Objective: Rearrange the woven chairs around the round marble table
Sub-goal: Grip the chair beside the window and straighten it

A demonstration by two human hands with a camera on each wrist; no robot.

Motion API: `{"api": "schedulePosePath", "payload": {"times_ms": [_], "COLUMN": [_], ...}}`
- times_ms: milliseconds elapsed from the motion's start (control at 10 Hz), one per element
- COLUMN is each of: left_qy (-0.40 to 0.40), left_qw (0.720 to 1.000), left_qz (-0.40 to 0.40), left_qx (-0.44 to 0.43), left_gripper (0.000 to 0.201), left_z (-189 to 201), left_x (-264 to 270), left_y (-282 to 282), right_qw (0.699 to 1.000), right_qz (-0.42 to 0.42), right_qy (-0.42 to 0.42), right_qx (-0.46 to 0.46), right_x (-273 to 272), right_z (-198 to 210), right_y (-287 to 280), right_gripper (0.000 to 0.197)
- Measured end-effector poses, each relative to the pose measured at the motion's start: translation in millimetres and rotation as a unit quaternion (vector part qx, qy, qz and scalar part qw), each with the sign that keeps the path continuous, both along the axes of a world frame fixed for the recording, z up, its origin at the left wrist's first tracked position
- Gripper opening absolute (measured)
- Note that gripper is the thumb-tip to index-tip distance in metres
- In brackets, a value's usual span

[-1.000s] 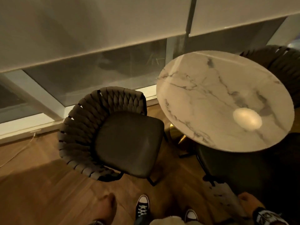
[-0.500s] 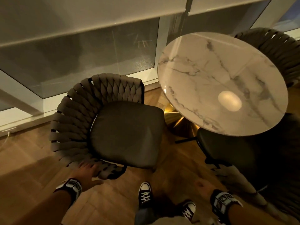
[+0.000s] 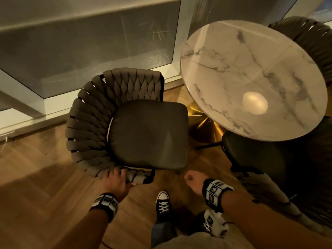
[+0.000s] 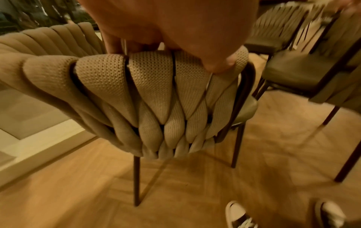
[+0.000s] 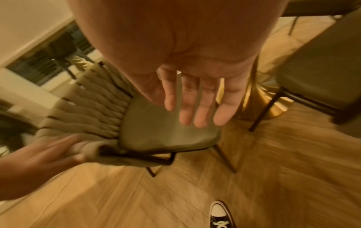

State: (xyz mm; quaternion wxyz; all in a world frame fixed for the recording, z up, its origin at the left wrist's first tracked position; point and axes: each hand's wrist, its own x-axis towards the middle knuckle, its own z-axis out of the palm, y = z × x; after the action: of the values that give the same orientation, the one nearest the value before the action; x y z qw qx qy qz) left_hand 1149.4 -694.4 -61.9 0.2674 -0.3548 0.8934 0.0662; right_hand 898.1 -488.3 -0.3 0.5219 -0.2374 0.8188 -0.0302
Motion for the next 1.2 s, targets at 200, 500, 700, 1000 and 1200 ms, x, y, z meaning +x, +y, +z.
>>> {"api": "schedulePosePath", "payload": {"times_ms": [200, 500, 700, 1000, 1200], "left_qy": [0.007, 0.053, 0.033, 0.043, 0.106], "left_qw": [1.0, 0.995, 0.999, 0.999, 0.992], "left_qz": [0.018, 0.067, -0.004, 0.005, 0.066], "left_qx": [0.001, 0.055, -0.007, -0.01, -0.012], "left_gripper": [0.076, 0.102, 0.084, 0.066, 0.055], "left_z": [1, 3, -4, -11, -20], "left_x": [-56, -77, -4, 10, -1], "left_y": [38, 9, -40, -16, -19], "right_qw": [0.999, 0.989, 0.983, 0.993, 0.985], "right_qz": [0.047, 0.131, 0.18, 0.121, 0.17], "right_qy": [-0.003, 0.065, 0.034, 0.001, 0.027], "right_qx": [-0.01, -0.029, 0.003, -0.008, -0.013], "right_x": [22, 20, 35, 34, 12], "right_z": [4, -16, -56, -94, -74], "right_y": [-34, -57, -76, -77, -98], "right_gripper": [0.027, 0.054, 0.066, 0.049, 0.046]}}
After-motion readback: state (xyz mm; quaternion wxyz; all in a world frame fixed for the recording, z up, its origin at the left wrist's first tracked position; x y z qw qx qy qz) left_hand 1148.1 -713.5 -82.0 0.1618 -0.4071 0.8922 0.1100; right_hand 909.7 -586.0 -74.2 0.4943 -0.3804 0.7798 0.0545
